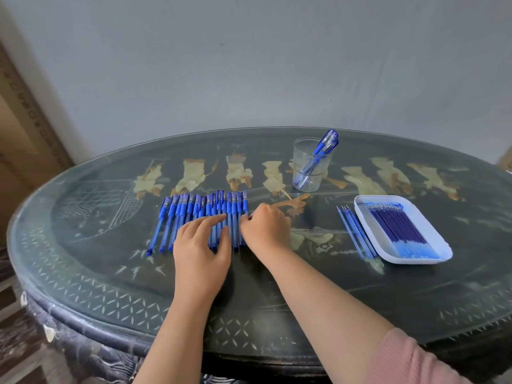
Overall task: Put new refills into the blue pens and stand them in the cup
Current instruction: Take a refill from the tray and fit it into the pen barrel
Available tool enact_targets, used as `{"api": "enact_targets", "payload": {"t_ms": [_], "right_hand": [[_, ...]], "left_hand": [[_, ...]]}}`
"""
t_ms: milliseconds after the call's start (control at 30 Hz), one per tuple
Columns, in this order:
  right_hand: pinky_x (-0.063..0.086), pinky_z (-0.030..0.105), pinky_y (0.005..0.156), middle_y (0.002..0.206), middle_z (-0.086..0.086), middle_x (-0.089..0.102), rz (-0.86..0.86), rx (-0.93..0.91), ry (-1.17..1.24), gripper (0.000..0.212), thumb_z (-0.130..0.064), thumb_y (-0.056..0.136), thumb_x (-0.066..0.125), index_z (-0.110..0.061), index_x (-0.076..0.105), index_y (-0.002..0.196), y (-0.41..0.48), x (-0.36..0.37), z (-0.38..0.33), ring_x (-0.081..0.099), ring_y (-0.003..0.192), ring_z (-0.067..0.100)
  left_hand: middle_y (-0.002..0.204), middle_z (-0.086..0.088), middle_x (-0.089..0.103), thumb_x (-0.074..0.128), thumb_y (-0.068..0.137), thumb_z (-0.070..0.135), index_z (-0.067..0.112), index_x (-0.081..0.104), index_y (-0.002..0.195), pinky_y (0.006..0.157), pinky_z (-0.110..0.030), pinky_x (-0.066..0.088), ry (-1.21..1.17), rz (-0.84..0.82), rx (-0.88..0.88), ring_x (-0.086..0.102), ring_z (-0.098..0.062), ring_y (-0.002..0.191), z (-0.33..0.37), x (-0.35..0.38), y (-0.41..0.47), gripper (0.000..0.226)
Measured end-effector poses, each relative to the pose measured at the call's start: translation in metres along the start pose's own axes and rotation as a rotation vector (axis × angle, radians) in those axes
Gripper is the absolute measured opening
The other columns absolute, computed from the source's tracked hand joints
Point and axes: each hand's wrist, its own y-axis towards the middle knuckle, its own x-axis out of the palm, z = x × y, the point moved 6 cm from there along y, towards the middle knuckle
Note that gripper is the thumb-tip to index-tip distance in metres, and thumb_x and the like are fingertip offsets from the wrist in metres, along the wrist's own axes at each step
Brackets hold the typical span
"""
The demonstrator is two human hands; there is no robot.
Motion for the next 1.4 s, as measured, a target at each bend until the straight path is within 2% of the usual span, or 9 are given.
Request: {"api": "enact_targets", "payload": {"t_ms": [200,400,600,700,900,1100,1200,1267,1400], "right_hand": [[0.048,0.039,0.089,0.092,0.004,0.068,-0.001,0.113,0.11,0.027,-0.036,0.091,0.057,-0.011,0.068,0.09,0.001,-0.003,0.002,0.063,0.089,0.026],[0.049,0.034,0.072,0.051,-0.001,0.049,0.045,0.098,0.249,0.032,-0.028,0.085,0.06,-0.01,0.062,0.058,0.003,-0.031,0.024,0.051,0.059,0.024],[0.049,0.041,0.081,0.076,-0.019,0.052,0.068,-0.21,0.274,0.012,-0.02,0.09,0.067,-0.021,0.065,0.078,-0.032,-0.072,0.066,0.056,0.08,0.013],[0.05,0.043,0.078,0.082,-0.015,0.057,0.08,-0.343,0.219,0.008,-0.018,0.088,0.07,-0.019,0.065,0.082,-0.05,-0.078,0.089,0.057,0.08,0.012],[0.047,0.034,0.081,0.087,-0.011,0.058,0.093,-0.451,0.185,0.007,-0.014,0.089,0.069,-0.018,0.064,0.085,-0.07,-0.087,0.107,0.054,0.082,0.009],[0.042,0.036,0.092,0.1,-0.01,0.063,0.043,-0.471,0.177,0.012,-0.025,0.091,0.064,-0.019,0.065,0.102,-0.081,-0.079,0.11,0.059,0.095,0.013],[0.044,0.039,0.079,0.093,-0.012,0.066,0.067,-0.53,0.071,0.03,-0.046,0.09,0.05,-0.027,0.069,0.104,-0.085,-0.074,0.099,0.061,0.087,0.014],[0.038,0.037,0.068,0.083,-0.012,0.064,0.129,-0.567,0.005,0.03,-0.044,0.092,0.046,-0.031,0.072,0.103,-0.085,-0.072,0.095,0.06,0.079,0.016],[0.031,0.032,0.068,0.077,-0.01,0.059,0.187,-0.632,0.017,0.03,-0.04,0.093,0.047,-0.032,0.074,0.104,-0.086,-0.073,0.093,0.057,0.075,0.017]], "left_hand": [[0.108,0.008,0.064,0.068,0.087,0.013,0.018,0.07,0.112,0.095,-0.027,0.033,-0.004,0.001,-0.007,0.043,-0.002,0.105,-0.001,0.0,0.0,0.025],[0.111,0.008,0.063,0.068,0.089,0.015,0.017,0.069,0.115,0.098,-0.028,0.034,-0.017,-0.009,-0.03,0.042,-0.001,0.108,-0.004,-0.002,-0.001,0.026],[0.118,0.012,0.058,0.074,0.085,0.012,0.017,0.065,0.125,0.098,-0.027,0.038,-0.023,-0.093,0.122,0.05,-0.013,0.116,0.016,0.0,-0.004,0.041],[0.124,0.011,0.058,0.075,0.083,0.013,0.018,0.062,0.13,0.101,-0.026,0.039,-0.028,-0.186,0.239,0.051,-0.01,0.118,0.03,0.008,-0.009,0.05],[0.099,0.009,0.07,0.076,0.082,0.007,0.017,0.076,0.106,0.082,-0.028,0.054,-0.098,-0.304,0.296,0.066,-0.008,0.089,0.041,0.019,-0.025,0.026],[0.089,0.02,0.066,0.079,0.078,0.006,0.017,0.077,0.095,0.082,-0.002,0.042,-0.15,-0.339,0.247,0.06,0.011,0.087,0.045,0.023,-0.031,0.02],[0.088,0.026,0.063,0.08,0.077,0.006,0.019,0.077,0.094,0.081,-0.001,0.041,-0.148,-0.359,0.232,0.06,0.01,0.087,0.048,0.024,-0.033,0.021],[0.089,0.025,0.064,0.08,0.077,0.007,0.019,0.076,0.095,0.08,-0.002,0.042,-0.157,-0.384,0.23,0.06,0.007,0.088,0.05,0.025,-0.034,0.021],[0.091,0.02,0.067,0.082,0.075,0.016,0.021,0.077,0.097,0.081,-0.004,0.043,-0.175,-0.417,0.221,0.062,0.004,0.09,0.05,0.026,-0.036,0.023]]}}
